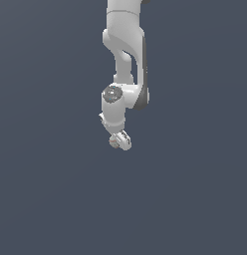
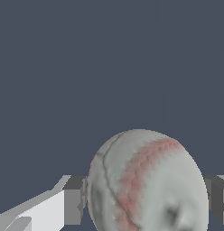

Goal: Pick up the object and move it to a goal position.

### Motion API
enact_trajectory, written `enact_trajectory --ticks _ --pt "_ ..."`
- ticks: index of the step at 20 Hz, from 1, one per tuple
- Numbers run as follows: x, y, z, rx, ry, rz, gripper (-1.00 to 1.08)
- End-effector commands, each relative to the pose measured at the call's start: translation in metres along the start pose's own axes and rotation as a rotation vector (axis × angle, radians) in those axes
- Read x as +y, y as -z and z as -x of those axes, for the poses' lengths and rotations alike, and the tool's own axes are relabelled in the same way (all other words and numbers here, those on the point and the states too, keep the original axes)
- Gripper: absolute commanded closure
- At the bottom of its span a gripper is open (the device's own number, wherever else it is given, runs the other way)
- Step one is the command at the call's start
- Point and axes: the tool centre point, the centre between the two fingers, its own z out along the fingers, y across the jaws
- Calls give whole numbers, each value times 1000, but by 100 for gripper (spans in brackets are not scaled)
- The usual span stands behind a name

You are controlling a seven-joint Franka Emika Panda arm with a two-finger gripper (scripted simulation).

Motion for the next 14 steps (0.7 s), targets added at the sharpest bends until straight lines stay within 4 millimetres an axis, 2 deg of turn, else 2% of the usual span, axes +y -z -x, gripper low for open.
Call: enact_trajectory --ticks 1,7,14 --pt "-3 7 1 2 0 -2 108" --pt "-11 39 9 1 0 -2 108" --pt "-27 100 25 2 -1 -1 108"
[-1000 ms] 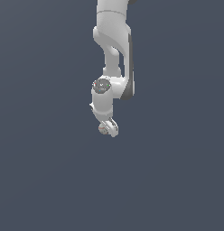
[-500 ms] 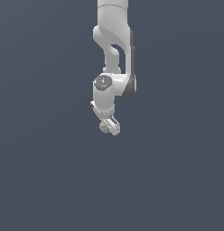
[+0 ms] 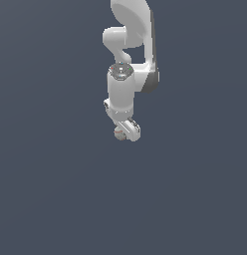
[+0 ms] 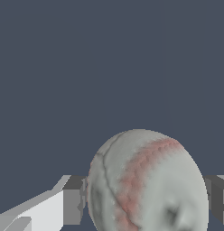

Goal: Pick up the object and move it to a goal position.

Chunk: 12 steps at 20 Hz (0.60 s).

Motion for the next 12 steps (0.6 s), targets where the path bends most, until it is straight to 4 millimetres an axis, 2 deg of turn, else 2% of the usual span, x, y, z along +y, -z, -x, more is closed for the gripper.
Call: enact_trajectory --ticks 1,12 --pt "-7 27 6 2 -1 -1 108" --pt "-40 145 35 4 -2 0 108"
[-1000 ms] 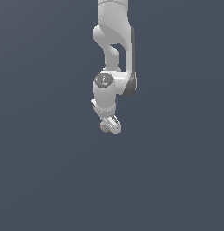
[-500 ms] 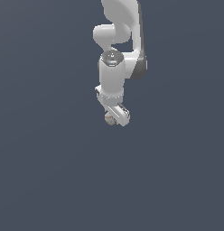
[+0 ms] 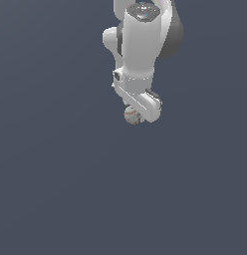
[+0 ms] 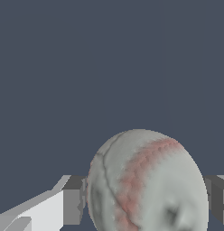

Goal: Pick up the object and move it to a goal position.

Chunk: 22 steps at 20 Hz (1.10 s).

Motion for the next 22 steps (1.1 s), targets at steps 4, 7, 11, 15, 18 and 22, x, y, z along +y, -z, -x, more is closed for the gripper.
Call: enact_trajectory --ticks 4,7,11,15,18,22 --pt "-16 58 14 1 -1 -1 108" --pt "-25 89 21 1 0 -1 108" --pt "-37 128 31 0 0 -1 108" --pt "-48 160 38 -1 1 -1 108" --pt "-55 180 43 -1 1 -1 108" --pt "-62 199 47 -2 2 -2 108"
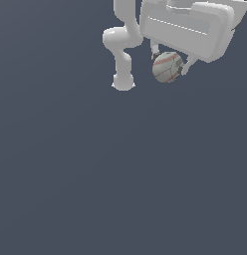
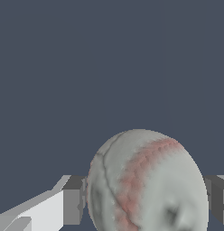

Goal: Pick up the object and move it to a goal position.

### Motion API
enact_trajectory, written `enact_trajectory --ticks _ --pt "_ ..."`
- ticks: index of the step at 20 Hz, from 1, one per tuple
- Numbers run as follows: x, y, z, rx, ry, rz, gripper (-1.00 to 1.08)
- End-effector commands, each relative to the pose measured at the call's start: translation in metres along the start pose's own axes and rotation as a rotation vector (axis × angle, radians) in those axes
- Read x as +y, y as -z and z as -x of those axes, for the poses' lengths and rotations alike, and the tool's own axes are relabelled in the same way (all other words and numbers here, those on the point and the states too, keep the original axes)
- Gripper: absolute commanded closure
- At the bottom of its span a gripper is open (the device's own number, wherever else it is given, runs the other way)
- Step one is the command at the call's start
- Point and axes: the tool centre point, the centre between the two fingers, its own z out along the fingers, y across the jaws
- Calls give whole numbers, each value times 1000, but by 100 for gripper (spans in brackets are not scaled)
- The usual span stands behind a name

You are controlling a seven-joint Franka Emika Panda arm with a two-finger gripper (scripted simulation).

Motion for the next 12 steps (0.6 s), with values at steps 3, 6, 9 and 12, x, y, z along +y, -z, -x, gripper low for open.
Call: enact_trajectory --ticks 3,6,9,12 --pt "-6 18 3 0 0 -1 108" --pt "-9 24 5 0 0 -1 108" --pt "-10 28 5 0 0 -1 108" --pt "-11 29 6 0 0 -1 108"
